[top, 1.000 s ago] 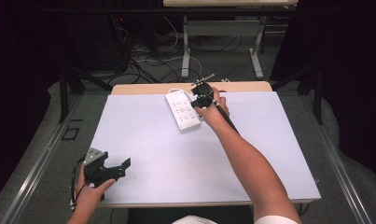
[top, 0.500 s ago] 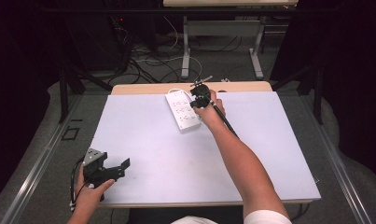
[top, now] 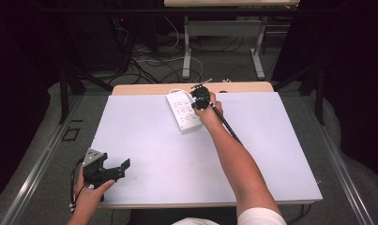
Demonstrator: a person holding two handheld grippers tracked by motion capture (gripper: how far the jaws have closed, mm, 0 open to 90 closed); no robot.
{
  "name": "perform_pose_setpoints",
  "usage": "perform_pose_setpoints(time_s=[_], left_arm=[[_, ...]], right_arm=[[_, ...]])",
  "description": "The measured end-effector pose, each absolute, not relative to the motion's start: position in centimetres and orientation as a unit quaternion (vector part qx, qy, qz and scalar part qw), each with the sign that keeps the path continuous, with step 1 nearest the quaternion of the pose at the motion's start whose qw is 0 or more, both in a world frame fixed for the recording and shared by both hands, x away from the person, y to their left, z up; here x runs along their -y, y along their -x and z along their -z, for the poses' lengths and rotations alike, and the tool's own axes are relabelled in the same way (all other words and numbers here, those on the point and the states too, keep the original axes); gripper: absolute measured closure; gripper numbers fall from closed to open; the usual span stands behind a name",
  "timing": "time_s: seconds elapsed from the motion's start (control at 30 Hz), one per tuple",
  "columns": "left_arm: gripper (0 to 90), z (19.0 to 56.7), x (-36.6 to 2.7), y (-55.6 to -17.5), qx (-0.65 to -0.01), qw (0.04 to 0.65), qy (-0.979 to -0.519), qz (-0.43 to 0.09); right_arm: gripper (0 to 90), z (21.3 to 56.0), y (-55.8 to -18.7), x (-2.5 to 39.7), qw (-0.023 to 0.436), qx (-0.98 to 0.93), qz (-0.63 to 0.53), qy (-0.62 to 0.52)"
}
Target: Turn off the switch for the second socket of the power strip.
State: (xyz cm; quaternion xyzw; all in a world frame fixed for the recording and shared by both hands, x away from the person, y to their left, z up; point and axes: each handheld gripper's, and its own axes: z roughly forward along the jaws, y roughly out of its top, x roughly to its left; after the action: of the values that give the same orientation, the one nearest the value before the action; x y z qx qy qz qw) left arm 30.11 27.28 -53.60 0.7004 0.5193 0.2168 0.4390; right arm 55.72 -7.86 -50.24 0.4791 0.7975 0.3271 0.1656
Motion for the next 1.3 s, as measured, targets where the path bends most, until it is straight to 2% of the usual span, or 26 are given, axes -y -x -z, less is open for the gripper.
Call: perform_pose_setpoints(time_s=[1.3], left_arm=[[1.5,53.6,-27.3,-30.1,-0.517,0.437,-0.704,-0.214]], right_arm=[[90.0,53.0,-56.9,6.8,0.176,-0.793,-0.333,-0.479]])
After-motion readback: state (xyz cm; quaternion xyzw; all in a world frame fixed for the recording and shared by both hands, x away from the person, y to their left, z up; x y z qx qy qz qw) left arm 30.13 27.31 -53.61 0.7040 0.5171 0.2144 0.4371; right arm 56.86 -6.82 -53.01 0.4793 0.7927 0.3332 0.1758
